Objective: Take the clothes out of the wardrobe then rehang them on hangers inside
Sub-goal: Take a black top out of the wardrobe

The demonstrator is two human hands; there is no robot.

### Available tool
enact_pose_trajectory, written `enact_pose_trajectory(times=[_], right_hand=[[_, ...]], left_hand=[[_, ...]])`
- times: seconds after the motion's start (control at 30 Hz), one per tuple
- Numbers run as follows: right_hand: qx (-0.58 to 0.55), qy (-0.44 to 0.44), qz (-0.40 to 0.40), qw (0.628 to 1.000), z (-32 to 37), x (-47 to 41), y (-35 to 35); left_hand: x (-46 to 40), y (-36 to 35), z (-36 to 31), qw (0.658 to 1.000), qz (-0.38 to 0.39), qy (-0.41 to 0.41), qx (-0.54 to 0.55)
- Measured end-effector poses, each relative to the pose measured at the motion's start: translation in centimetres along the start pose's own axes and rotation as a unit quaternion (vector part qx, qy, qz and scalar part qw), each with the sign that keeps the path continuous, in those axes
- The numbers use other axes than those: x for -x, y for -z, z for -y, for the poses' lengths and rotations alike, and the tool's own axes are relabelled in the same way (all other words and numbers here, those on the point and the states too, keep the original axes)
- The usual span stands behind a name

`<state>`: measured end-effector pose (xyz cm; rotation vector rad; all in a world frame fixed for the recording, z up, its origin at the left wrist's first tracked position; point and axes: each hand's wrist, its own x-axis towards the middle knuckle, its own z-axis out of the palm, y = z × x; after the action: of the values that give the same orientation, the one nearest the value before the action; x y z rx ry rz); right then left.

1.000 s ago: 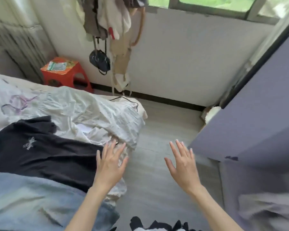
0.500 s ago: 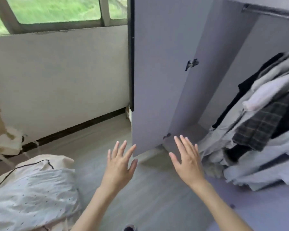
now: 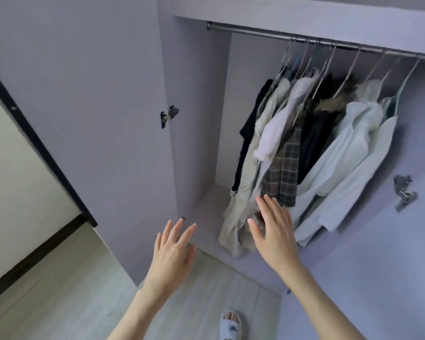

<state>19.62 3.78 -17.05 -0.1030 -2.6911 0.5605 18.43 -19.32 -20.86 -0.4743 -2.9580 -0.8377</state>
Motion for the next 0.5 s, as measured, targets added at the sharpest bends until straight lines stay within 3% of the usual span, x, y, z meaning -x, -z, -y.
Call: enact_pose_trajectory(times=[0.37, 0.5], right_hand=[[0.011, 0.018, -0.056, 0.998, -7.3, -18.4, 1.6], [0.043, 0.080, -0.058, 0.994, -8.2, -24.8, 2.6]], left_hand=[[-19.2, -1.8, -5.8, 0.998, -0.039, -0.042, 0.009], [-24.6, -2.2, -7.8, 0.997, -0.042, -0.050, 0.044]])
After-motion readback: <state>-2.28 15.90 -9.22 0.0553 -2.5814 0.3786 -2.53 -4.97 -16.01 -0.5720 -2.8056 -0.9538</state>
